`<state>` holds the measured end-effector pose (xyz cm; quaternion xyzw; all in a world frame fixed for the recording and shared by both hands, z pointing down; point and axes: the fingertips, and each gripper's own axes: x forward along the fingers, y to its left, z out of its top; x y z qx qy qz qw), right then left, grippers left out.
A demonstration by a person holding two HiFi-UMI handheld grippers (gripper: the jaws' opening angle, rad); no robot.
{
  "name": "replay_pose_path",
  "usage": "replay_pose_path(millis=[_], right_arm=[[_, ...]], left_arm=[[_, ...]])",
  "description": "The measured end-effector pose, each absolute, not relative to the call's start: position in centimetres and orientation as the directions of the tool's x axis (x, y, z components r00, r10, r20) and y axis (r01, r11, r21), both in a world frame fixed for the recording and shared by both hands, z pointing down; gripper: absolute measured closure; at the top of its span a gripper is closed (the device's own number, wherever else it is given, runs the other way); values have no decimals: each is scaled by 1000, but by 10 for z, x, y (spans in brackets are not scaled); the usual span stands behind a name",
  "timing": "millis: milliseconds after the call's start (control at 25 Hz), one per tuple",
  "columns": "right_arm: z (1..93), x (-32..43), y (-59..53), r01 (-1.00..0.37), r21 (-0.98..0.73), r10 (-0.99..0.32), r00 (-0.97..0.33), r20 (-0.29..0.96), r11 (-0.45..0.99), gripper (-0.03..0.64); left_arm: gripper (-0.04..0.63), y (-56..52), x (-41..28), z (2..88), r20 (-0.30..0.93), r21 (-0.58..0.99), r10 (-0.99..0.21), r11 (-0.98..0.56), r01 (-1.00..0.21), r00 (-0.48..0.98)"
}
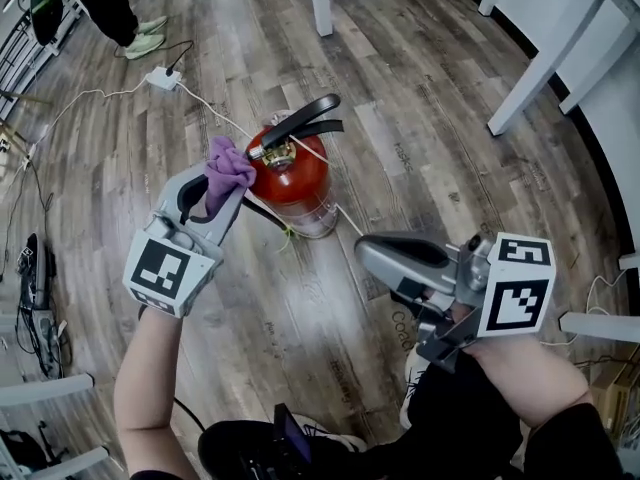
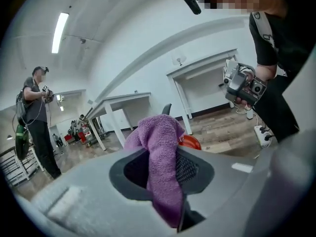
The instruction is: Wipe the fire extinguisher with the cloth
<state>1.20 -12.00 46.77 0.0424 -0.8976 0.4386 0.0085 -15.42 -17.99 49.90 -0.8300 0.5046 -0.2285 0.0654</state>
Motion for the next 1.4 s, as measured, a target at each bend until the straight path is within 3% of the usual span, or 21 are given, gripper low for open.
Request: replay_pose_path(millis=[440, 1040, 1400], right_arm=[[462, 28, -129, -74, -796, -100, -995, 17, 601, 614], [464, 40, -142, -71, -807, -120, -993, 0, 586, 614], [467, 36, -145, -85, -811, -124, -992, 15, 579, 614]], left_arm=[[500, -240, -106, 462, 473, -425, -786, -600, -678, 399], [512, -286, -22, 447, 582, -515, -697, -714, -474, 418], [507, -267, -52, 444, 521, -433, -719, -687, -584, 460]])
